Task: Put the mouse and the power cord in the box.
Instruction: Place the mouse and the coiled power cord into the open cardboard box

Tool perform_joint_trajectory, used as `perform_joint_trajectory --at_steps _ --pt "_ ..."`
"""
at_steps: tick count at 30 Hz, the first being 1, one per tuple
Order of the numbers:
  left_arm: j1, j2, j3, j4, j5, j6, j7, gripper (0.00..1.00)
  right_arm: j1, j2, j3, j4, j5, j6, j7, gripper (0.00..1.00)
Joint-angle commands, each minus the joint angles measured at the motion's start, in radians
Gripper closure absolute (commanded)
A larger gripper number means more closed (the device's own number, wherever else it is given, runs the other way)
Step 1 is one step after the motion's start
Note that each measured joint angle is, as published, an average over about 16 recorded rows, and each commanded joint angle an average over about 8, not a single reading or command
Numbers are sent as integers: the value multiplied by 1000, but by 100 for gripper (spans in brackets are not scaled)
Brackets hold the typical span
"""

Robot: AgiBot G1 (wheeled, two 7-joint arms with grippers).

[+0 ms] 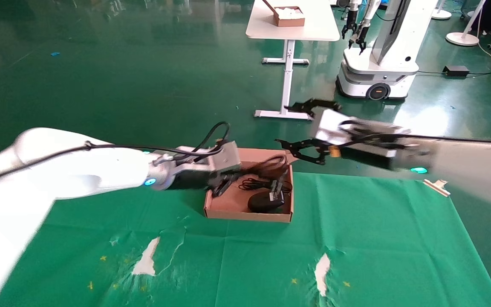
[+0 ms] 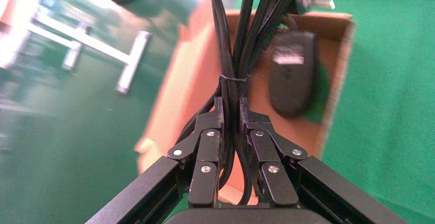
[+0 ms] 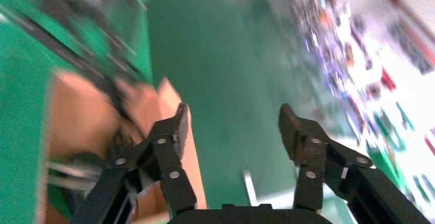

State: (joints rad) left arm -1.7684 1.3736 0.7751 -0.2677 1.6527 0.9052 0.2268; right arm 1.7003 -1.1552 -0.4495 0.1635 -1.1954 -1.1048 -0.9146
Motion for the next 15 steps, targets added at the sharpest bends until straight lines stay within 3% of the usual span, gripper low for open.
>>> perform_joint_trajectory --at_steps 1,2,9,10,15 --pt "36 1 26 -80 -4 -64 -31 99 24 39 8 13 15 -85 -4 0" --pt "35 0 50 -100 3 -69 -51 95 32 52 9 19 15 -96 0 0" --pt "3 3 167 -162 46 -68 -163 9 62 114 3 63 8 -175 26 0" --pt "2 3 172 -166 47 -68 -169 1 64 117 2 66 7 -183 28 0" --pt "-3 4 180 -169 50 -68 -170 0 66 121 0 71 4 -185 28 0"
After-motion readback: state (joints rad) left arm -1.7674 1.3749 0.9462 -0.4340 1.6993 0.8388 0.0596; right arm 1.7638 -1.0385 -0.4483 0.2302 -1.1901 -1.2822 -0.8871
